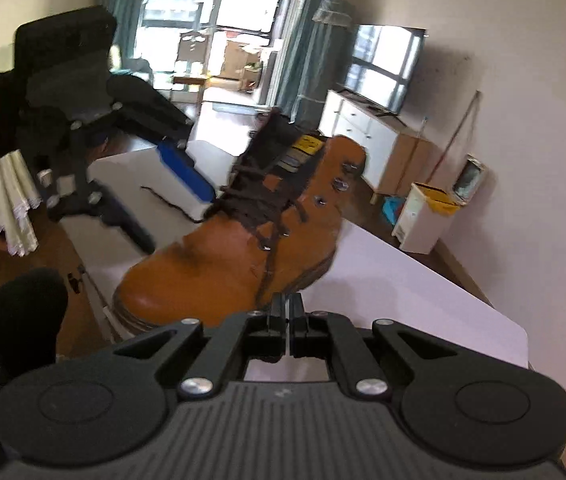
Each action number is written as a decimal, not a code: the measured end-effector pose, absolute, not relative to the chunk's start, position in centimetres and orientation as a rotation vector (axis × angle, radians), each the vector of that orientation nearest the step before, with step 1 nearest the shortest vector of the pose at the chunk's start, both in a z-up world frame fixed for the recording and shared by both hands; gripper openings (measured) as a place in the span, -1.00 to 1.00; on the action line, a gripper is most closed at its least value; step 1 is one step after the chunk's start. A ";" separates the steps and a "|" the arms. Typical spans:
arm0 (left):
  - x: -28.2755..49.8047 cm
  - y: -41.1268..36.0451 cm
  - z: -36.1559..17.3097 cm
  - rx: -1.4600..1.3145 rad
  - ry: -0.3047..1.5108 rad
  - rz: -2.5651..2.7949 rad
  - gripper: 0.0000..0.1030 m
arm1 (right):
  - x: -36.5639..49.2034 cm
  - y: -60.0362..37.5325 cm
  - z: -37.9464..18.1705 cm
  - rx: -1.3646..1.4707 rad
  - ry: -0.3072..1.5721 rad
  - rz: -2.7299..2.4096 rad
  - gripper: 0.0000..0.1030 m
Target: Lace up shoes with both hands
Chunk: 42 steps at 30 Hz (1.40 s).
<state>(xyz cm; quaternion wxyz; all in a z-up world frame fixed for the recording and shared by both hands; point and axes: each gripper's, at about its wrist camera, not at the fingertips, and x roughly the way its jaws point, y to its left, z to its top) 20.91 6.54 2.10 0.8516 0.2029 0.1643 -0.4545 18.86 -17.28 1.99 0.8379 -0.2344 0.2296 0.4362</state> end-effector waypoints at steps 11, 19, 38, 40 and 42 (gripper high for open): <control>22.5 1.4 -1.2 0.338 0.274 -0.915 -0.74 | 18.9 -19.5 5.4 -0.321 0.470 0.958 -0.96; 21.6 3.3 -0.3 0.278 0.286 -0.806 -0.94 | 19.3 -20.9 5.6 -0.210 0.466 0.939 -0.88; 24.6 8.0 5.5 0.517 0.467 -0.492 -0.93 | 23.9 -13.7 4.4 0.042 0.468 0.688 -0.13; 24.7 7.8 5.2 0.529 0.479 -0.510 -0.93 | 24.5 -13.0 4.0 0.111 0.473 0.628 -0.09; 25.0 7.5 5.0 0.546 0.492 -0.520 -0.93 | 24.9 -12.6 3.9 0.137 0.472 0.601 0.09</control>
